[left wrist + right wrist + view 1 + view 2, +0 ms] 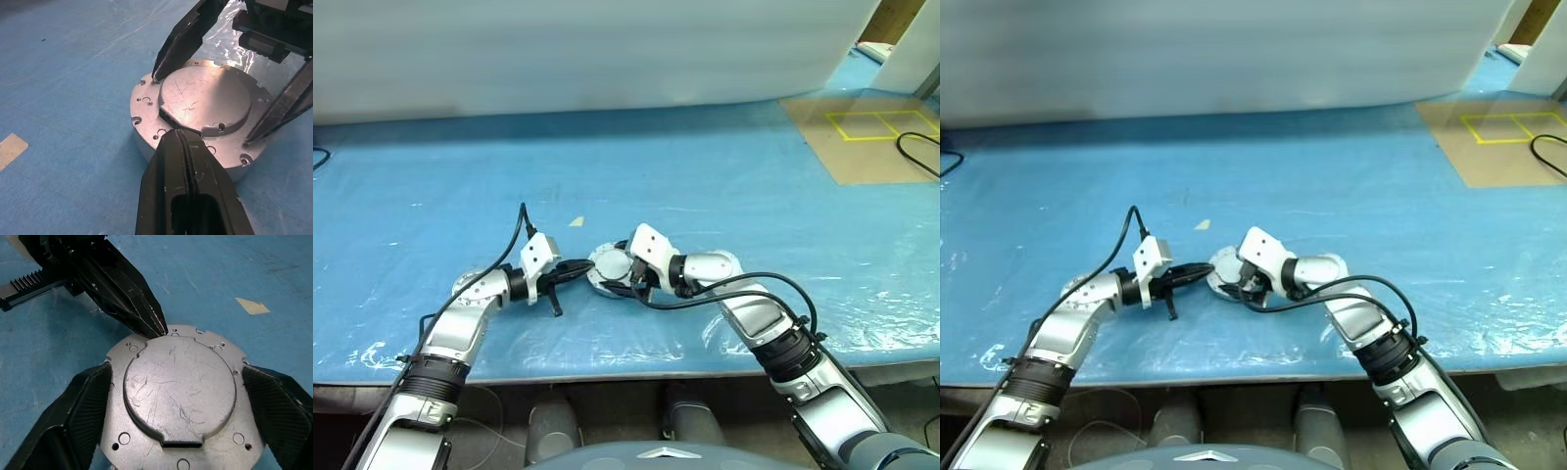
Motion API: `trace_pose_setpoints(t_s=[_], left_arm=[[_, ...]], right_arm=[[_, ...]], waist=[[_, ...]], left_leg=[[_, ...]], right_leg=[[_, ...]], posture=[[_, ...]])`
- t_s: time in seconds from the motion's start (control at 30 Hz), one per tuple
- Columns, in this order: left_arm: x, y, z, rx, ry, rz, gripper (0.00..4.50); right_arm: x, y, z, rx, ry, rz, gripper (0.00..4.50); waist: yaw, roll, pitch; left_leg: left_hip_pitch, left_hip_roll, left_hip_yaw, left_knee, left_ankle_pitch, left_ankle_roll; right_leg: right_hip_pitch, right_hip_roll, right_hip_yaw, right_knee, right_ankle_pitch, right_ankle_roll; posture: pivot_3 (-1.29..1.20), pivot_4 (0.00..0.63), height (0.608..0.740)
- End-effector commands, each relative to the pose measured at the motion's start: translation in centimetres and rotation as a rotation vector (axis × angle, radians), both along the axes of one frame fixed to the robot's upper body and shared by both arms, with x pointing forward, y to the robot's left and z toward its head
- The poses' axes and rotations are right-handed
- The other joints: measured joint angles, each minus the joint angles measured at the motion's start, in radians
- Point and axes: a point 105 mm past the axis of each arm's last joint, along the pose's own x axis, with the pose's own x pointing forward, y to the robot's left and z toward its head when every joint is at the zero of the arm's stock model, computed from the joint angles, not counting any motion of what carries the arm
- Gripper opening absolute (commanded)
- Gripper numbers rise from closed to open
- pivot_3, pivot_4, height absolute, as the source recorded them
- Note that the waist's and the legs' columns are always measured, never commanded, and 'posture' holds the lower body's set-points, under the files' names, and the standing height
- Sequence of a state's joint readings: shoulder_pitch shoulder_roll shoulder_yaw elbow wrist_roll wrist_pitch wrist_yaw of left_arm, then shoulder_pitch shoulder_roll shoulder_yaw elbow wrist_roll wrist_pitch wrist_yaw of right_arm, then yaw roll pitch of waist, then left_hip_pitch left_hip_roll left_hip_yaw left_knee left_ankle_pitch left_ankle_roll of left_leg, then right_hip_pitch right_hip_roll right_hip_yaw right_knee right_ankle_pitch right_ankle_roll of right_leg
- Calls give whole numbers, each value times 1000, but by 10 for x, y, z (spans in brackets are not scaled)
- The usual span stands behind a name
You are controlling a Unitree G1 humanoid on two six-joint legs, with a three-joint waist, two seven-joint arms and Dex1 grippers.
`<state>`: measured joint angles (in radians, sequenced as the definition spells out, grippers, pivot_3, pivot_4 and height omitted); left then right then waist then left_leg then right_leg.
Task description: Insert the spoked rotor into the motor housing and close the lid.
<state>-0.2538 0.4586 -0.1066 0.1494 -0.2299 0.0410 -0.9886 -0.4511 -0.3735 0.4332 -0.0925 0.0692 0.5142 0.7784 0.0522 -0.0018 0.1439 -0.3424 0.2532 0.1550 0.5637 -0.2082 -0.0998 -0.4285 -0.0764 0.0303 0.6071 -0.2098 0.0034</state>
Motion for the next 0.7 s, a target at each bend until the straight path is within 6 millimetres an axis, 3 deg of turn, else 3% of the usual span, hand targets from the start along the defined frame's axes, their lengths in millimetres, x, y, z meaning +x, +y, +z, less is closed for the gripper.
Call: trace_pose_setpoints(t_s=[0.03,0.17,0.4,0.53,0.7], left_arm=[[-3,1,-14,42,46,8,0],[-4,1,-13,39,45,2,0],[-4,0,-13,39,40,-4,0],[-6,-2,-14,36,43,-12,0],[-7,-2,-15,36,45,-15,0]], right_arm=[[0,-11,-17,-24,88,-49,4472],[13,-12,-1,67,50,-106,4472],[19,-21,22,272,162,-151,4472],[21,-30,18,338,287,-223,4472],[3,-32,4,376,567,-251,4472]], waist=[[0,0,0],[0,0,0],[0,0,0],[-1,0,0],[0,0,0]], left_leg=[[0,0,0,0,0,0],[-1,0,0,0,0,0],[-5,0,0,0,0,0],[-6,0,0,0,0,0],[-6,0,0,-1,0,-1]], right_leg=[[0,0,0,0,0,0],[0,0,0,-1,1,-1],[-5,0,0,-1,1,-1],[-6,0,0,-1,0,-1],[-7,0,0,-2,0,-1]], posture=[[0,150,740],[0,150,740],[0,150,740],[0,150,740],[0,150,740]])
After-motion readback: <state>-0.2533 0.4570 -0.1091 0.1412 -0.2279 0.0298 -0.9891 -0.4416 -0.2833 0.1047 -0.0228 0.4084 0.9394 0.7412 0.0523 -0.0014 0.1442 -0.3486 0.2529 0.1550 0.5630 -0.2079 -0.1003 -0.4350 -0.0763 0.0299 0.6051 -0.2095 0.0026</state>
